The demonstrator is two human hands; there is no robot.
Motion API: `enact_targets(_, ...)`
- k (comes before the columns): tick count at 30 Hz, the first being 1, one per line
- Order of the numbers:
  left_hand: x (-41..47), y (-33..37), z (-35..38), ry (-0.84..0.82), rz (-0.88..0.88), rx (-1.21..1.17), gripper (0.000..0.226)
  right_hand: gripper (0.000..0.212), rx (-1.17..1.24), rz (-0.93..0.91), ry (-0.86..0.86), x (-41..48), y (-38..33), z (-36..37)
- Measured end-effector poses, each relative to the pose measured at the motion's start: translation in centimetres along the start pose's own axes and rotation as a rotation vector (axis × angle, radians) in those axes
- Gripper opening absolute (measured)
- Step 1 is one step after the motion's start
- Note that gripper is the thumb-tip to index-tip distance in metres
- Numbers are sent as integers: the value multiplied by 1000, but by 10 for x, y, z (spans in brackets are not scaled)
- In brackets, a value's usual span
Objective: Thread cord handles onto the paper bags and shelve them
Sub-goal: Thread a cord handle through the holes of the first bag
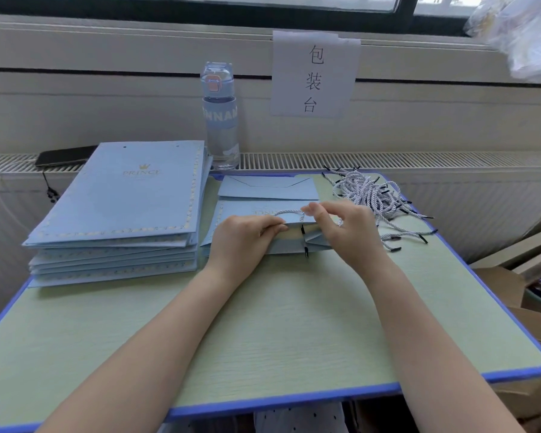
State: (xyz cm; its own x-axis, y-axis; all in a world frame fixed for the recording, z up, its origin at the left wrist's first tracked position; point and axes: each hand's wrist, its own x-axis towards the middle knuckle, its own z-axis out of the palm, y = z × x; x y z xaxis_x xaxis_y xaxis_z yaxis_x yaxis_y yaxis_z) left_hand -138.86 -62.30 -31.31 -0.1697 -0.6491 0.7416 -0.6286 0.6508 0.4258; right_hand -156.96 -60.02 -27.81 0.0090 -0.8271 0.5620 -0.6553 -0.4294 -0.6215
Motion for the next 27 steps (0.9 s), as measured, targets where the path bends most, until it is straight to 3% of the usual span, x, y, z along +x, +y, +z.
enact_targets(3,0,1,0,-8,-82,-5,26,22,-75,-193,157,1,3,0)
enact_targets(7,0,2,0,-4,-172,1,25,26,-213,-286,89,0,6,6)
enact_targets(10,1,1,-1,16,-228,2,24,26,-447,-272,141,-2,4,12)
enact_targets(14,2,4,-2,8,-274,-28,26,19,-530,-192,190,-4,-2,18)
enact_targets(22,0,11,-1,10,-282,-10,17,12,-482,-61,172,-8,-6,30)
enact_targets(27,0,9,-3,-45,-303,-3,27,11,-311,-53,-11,-7,-1,20)
